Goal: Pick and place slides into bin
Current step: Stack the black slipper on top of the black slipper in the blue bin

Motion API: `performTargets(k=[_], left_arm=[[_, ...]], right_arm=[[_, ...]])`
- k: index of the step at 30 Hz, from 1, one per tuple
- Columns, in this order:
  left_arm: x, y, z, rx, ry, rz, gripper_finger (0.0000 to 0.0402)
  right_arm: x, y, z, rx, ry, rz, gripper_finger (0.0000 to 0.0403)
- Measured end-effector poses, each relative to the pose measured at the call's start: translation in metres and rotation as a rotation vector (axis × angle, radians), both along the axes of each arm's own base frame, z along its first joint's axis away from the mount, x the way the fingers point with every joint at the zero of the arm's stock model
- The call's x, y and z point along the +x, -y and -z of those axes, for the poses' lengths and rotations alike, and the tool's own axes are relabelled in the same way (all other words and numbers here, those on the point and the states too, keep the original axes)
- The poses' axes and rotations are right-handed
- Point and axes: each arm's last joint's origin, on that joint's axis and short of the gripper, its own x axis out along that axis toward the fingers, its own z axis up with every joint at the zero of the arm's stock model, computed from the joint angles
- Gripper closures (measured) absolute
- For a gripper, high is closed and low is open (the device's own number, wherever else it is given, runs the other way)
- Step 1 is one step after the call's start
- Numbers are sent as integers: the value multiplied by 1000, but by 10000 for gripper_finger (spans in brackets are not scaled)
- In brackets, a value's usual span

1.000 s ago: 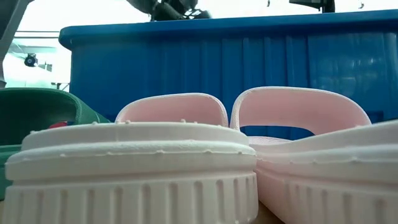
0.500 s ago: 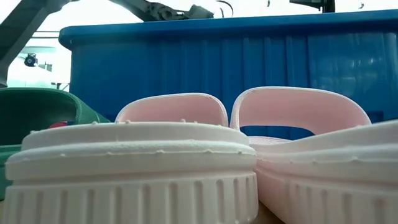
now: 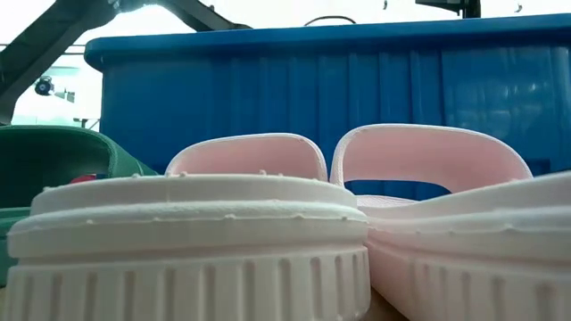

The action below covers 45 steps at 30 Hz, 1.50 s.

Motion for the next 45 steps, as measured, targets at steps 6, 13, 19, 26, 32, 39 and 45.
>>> performTargets(k=[6,13,19,26,32,39,45], left_arm=[[7,-3,9,104,-3,24,401],[9,-3,8,106,17,30,401],[9,-3,7,108,21,31,381],[9,-3,8,104,16,32,337],[9,-3,8,103,14,32,309],[9,-3,9,101,14,33,290],[5,-1,15,64,-56,49,289]], right_arm=[[0,0,0,0,0,0,264],[0,0,0,1,-4,0,264],[0,0,1,2,-7,0,264],[0,0,1,2,-8,0,264],[0,0,1,2,-10,0,264],[0,0,2,4,-16,0,264],[0,0,2,3,-16,0,264]])
